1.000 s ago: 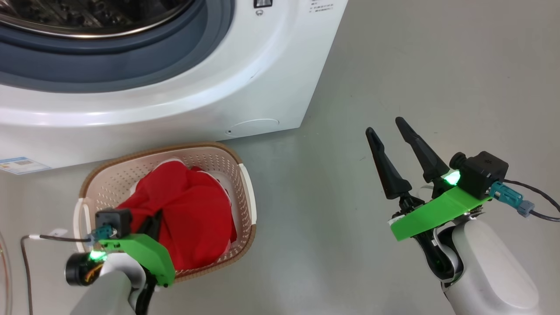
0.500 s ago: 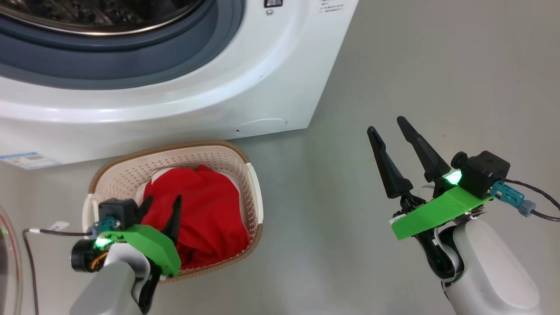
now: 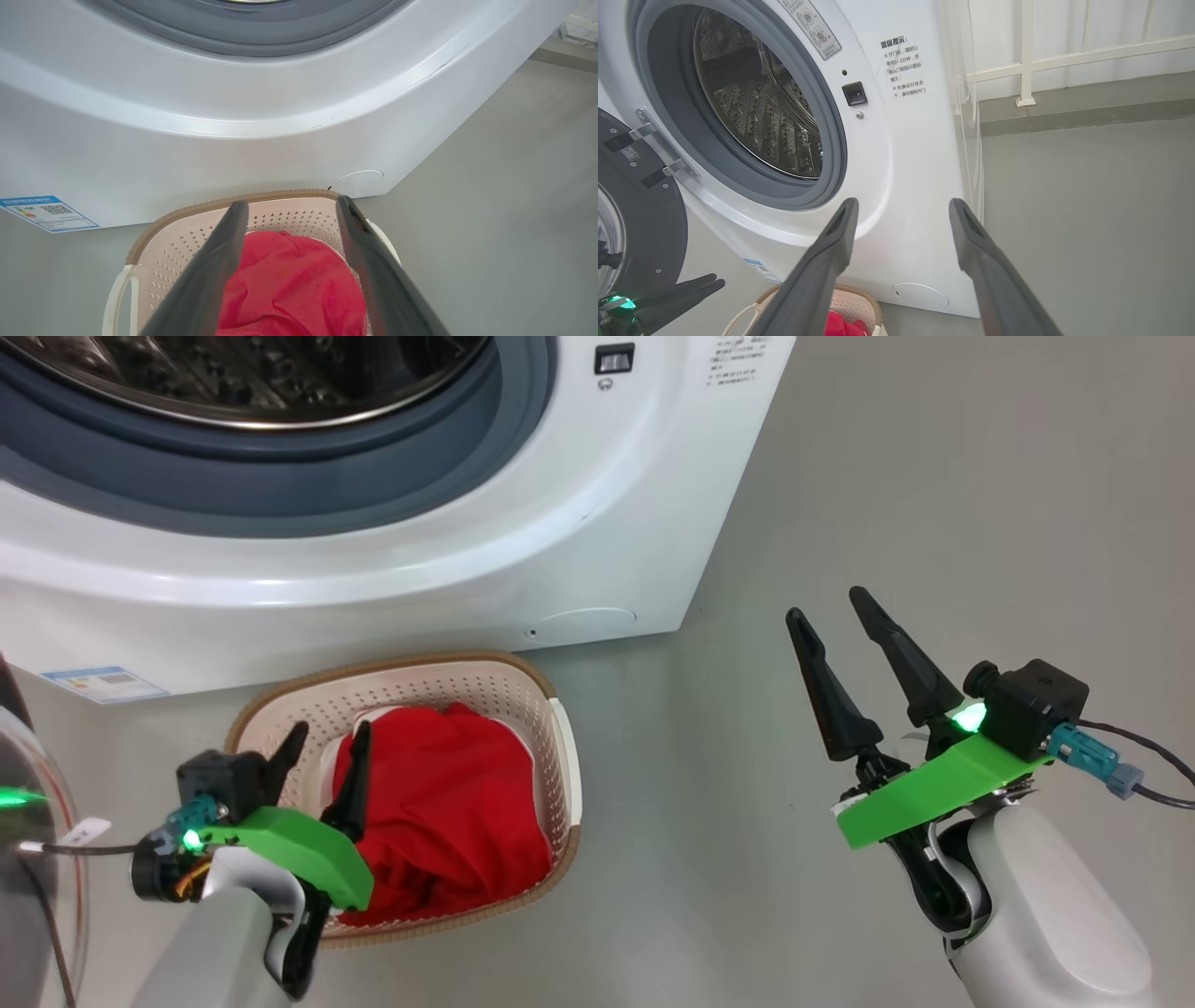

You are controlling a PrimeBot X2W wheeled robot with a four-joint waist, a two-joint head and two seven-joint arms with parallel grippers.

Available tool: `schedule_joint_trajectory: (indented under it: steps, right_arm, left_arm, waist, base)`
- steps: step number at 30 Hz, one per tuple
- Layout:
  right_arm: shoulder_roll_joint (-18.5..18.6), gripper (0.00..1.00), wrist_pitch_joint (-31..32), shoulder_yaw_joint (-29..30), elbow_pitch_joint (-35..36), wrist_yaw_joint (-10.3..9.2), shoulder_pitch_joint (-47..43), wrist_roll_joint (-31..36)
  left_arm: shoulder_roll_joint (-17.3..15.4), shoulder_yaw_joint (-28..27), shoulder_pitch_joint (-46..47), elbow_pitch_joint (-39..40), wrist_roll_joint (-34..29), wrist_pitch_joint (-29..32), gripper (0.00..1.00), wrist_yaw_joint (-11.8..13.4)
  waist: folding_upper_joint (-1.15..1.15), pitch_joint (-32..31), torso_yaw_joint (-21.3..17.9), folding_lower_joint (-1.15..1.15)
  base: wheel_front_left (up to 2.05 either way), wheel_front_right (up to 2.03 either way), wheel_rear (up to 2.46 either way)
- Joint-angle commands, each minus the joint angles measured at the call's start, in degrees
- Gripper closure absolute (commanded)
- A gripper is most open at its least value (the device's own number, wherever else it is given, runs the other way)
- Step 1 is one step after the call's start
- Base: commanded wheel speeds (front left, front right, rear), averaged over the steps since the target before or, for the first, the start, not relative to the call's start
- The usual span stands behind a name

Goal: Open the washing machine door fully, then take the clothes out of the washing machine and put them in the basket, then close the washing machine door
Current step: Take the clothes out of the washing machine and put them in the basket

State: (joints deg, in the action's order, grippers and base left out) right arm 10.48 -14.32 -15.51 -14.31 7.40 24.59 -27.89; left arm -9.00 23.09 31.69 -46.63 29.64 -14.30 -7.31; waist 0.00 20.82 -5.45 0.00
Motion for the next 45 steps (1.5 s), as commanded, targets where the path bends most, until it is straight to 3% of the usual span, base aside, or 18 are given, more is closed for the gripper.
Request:
schedule_joint_trajectory:
  steps: [1,19,45]
  right_arm:
    - [-0.2,0.00,-0.7,-0.9,1.1,0.09,-0.9,-0.2]
    - [0.0,0.00,-0.7,-1.2,0.1,0.09,-3.6,-1.0]
    - [1.3,0.00,-0.7,-0.8,0.6,0.09,-6.7,-0.2]
  left_arm:
    - [-1.9,-2.4,-1.0,2.0,-1.0,-0.7,0.00,0.0]
    - [-1.5,-9.6,-8.5,15.2,-5.2,-0.7,0.00,1.5]
    - [-4.7,-14.2,-22.8,45.0,-4.1,3.5,0.00,8.8]
  waist:
    - [0.00,-0.7,0.3,0.00]
    - [0.00,-7.2,1.7,0.00]
    - [0.00,-14.0,4.0,0.00]
  base:
    - [0.00,0.00,0.00]
    - [0.00,0.00,0.00]
    - [0.00,0.00,0.00]
